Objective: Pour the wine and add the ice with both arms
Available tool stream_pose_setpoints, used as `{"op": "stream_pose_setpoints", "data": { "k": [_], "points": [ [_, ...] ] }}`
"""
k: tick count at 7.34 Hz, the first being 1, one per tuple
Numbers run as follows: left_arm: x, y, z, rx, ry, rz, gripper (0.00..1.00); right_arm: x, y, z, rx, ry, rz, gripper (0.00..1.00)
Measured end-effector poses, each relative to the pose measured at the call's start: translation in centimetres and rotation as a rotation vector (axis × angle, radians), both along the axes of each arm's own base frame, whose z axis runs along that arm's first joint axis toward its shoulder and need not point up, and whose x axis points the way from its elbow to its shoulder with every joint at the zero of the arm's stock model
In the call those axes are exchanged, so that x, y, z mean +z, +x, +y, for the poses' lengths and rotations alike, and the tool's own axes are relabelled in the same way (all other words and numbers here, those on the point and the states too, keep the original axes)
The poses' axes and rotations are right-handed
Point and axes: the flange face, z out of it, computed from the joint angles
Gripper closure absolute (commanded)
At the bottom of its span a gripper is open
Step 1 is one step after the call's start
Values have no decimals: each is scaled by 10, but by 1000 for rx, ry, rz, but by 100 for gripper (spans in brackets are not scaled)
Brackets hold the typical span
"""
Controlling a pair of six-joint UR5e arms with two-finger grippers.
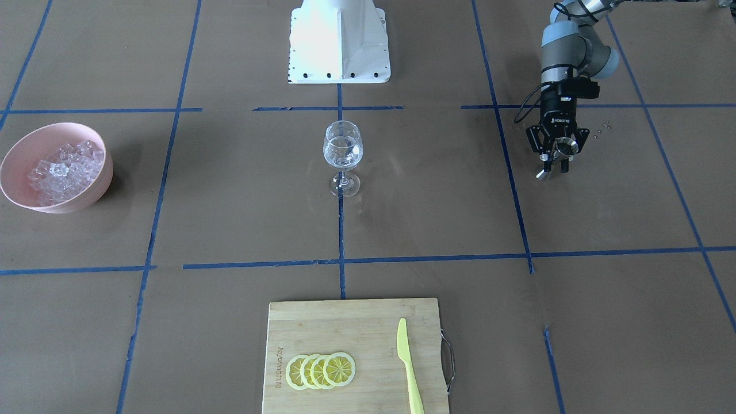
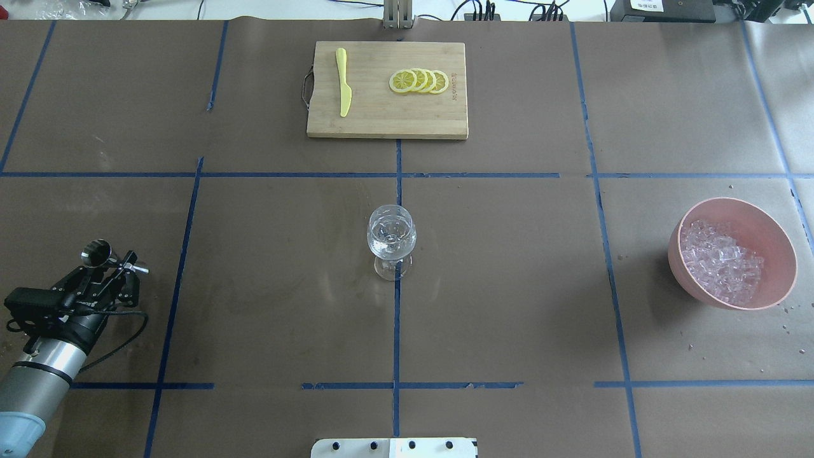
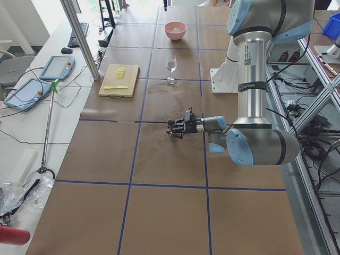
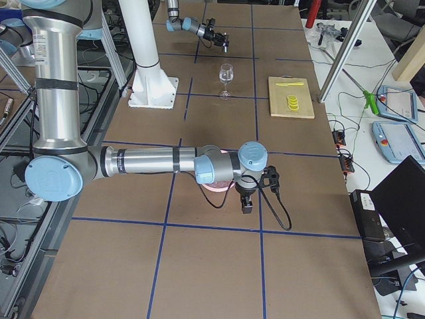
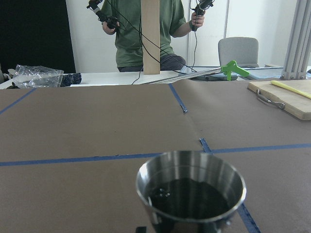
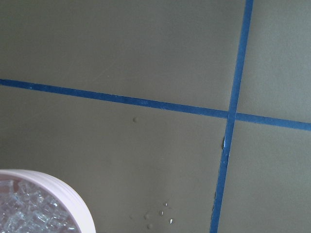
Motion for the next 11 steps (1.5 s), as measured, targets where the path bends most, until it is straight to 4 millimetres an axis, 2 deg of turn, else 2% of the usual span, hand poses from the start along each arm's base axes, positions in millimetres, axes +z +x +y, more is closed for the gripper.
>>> {"op": "stream_pose_setpoints", "data": {
  "k": [2, 3, 4, 11],
  "points": [
    [0, 2, 2, 7, -1, 1, 64, 0, 0, 0, 0, 0, 0, 0],
    [0, 3, 4, 12, -1, 1, 78, 0, 0, 0, 0, 1, 0, 0],
    [0, 5, 6, 16, -1, 2, 99, 0, 0, 0, -1, 1, 0, 0],
    [-3, 6, 8, 16, 6, 3, 100, -2, 0, -1, 0, 4, 0, 0]
  ]
}}
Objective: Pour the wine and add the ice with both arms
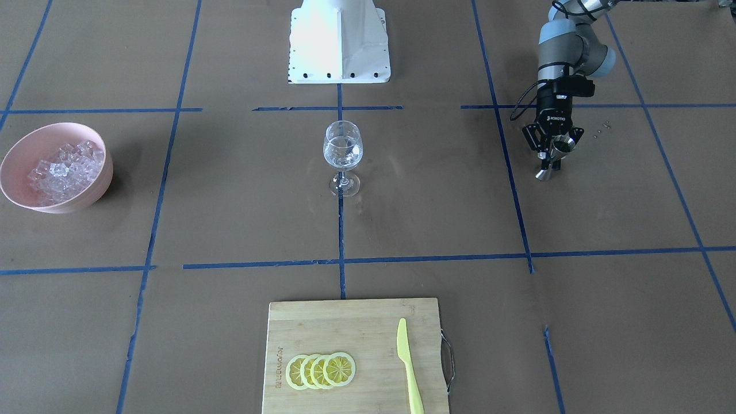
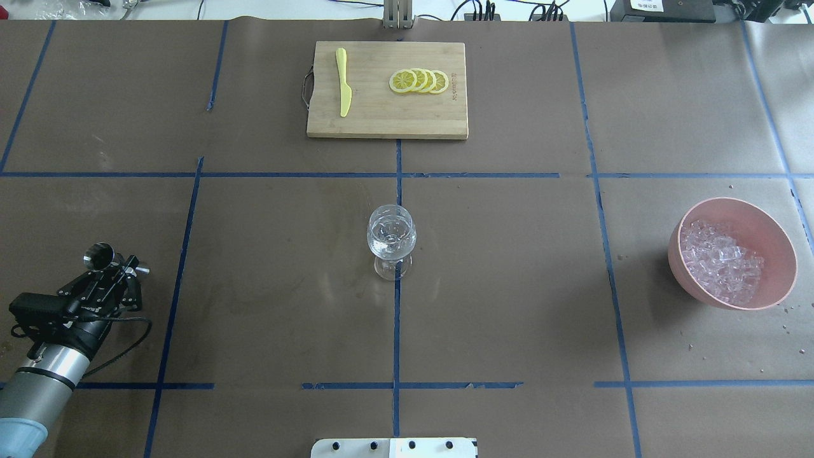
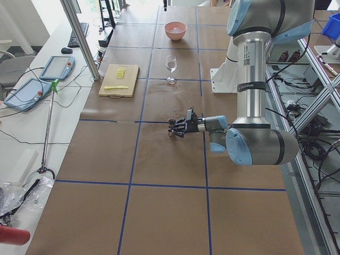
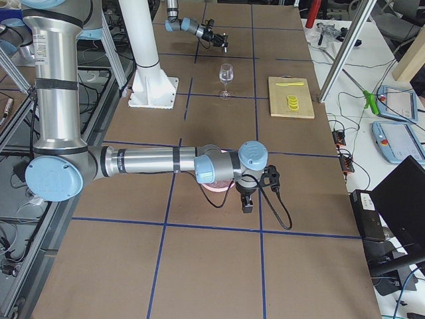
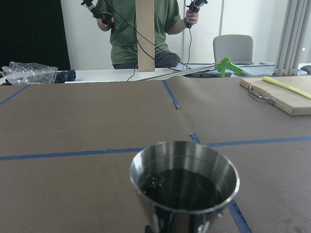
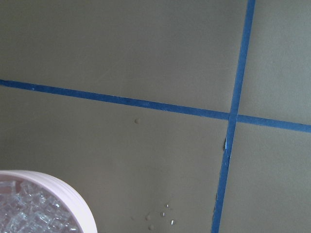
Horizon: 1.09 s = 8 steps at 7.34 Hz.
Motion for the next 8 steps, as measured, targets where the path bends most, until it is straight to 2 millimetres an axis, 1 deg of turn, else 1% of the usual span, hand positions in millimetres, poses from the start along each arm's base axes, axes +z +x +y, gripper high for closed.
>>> {"op": "stream_pose_setpoints", "data": {
  "k": [3, 8],
  "points": [
    [-2, -2, 0, 0, 4, 36, 100, 0, 0, 0, 0, 0, 0, 0],
    [2, -5, 0, -2, 7, 49, 100, -1, 0, 0, 0, 3, -1, 0]
  ]
}}
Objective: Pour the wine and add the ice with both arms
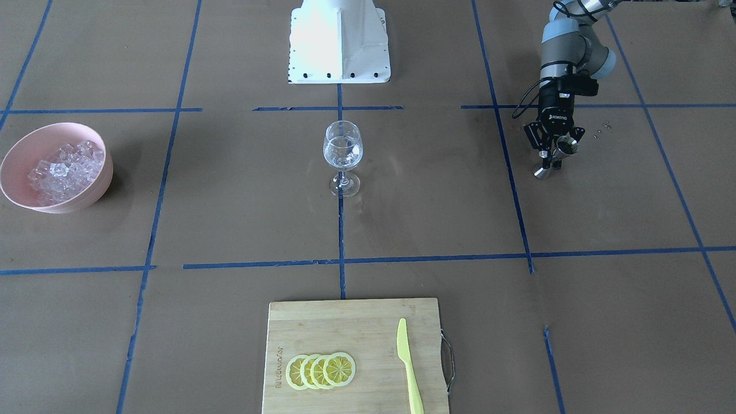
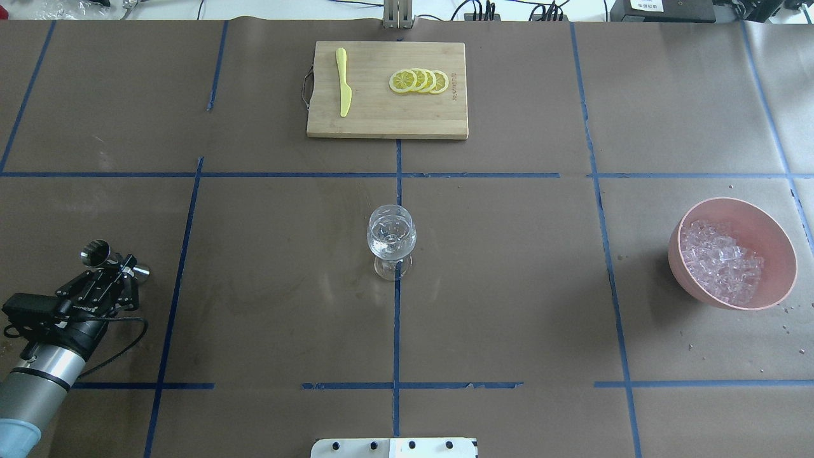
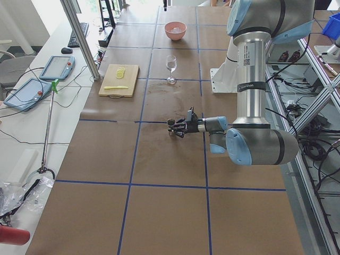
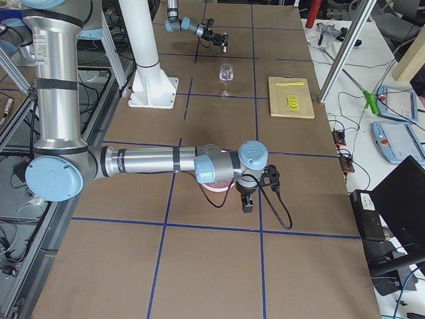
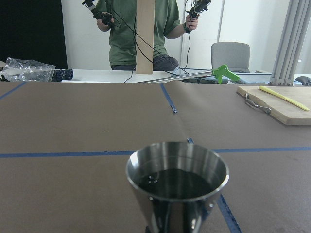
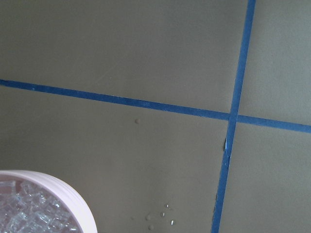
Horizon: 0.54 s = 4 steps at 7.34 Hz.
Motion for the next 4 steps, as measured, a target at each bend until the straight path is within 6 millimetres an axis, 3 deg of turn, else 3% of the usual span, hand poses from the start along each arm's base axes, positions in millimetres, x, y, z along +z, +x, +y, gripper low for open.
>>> {"op": "stream_pose_setpoints", "data": {
  "k": [2, 4],
  "points": [
    [-2, 0, 0, -1, 3, 0, 100, 0, 0, 0, 0, 0, 0, 0],
    [-20, -6, -2, -2, 55, -36, 100, -1, 0, 0, 1, 2, 0, 0]
  ]
}}
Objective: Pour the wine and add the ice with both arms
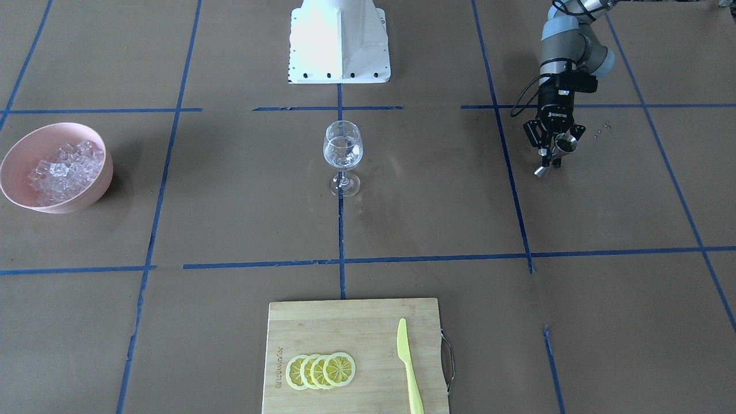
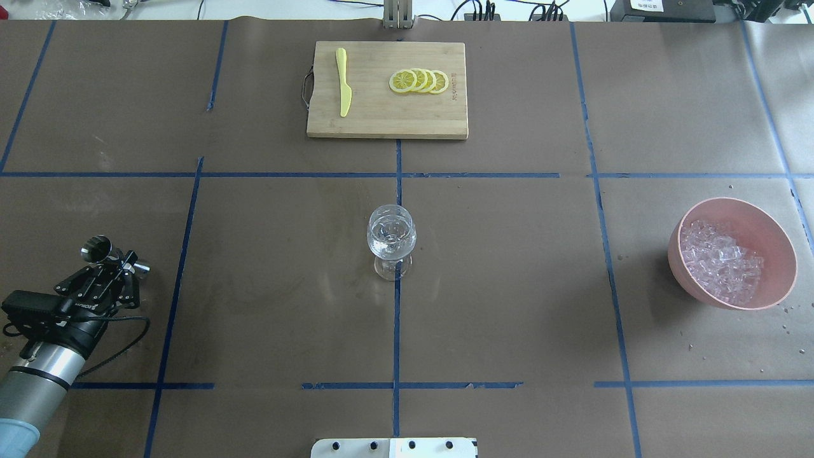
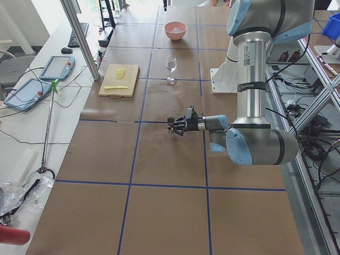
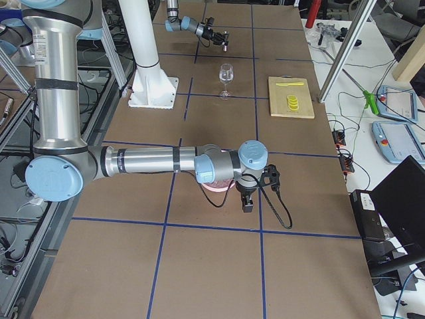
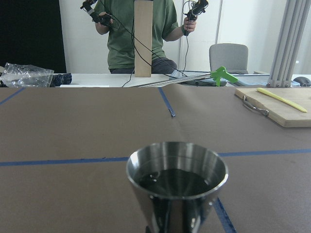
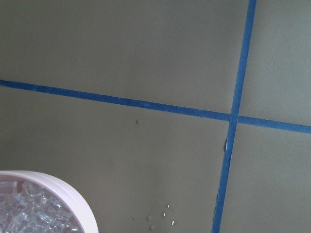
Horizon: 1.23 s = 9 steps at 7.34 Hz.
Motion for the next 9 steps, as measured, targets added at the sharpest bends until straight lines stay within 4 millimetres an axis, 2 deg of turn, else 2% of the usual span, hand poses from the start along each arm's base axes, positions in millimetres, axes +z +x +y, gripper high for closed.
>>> {"op": "stream_pose_setpoints", "data": {
  "k": [2, 3, 6, 9],
  "points": [
    [-25, -4, -2, -3, 82, -22, 100, 0, 0, 0, 0, 0, -1, 0],
    [-37, 1, -4, -7, 101, -14, 100, 0, 0, 1, 0, 0, -1, 0],
    [-97, 40, -12, -11, 144, 50, 100, 2, 0, 0, -1, -3, 0, 0],
    [-135, 61, -25, -31, 189, -26, 100, 3, 0, 1, -1, -5, 1, 0]
  ]
}}
